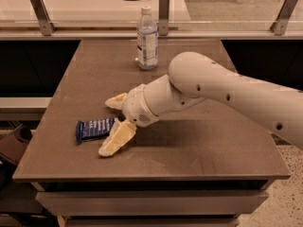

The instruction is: Pick rxbar blueberry

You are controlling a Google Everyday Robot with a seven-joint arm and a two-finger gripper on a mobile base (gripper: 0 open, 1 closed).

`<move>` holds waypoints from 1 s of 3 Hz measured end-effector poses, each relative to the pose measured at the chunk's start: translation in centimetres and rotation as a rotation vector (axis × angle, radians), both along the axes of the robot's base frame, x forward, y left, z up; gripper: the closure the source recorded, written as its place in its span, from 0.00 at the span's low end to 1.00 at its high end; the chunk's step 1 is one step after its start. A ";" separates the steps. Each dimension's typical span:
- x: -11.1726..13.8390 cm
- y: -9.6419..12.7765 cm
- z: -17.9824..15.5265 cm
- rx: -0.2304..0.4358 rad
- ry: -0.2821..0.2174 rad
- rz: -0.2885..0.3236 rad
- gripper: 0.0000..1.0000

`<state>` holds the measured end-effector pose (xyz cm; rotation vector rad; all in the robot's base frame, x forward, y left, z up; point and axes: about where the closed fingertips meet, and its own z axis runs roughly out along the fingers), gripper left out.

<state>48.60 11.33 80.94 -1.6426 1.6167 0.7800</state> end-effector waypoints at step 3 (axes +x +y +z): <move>0.0 0.0 0.9 0.000 0.000 0.001 1.00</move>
Offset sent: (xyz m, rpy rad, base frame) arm 0.0000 0.0001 0.0027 0.0000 0.0000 0.0001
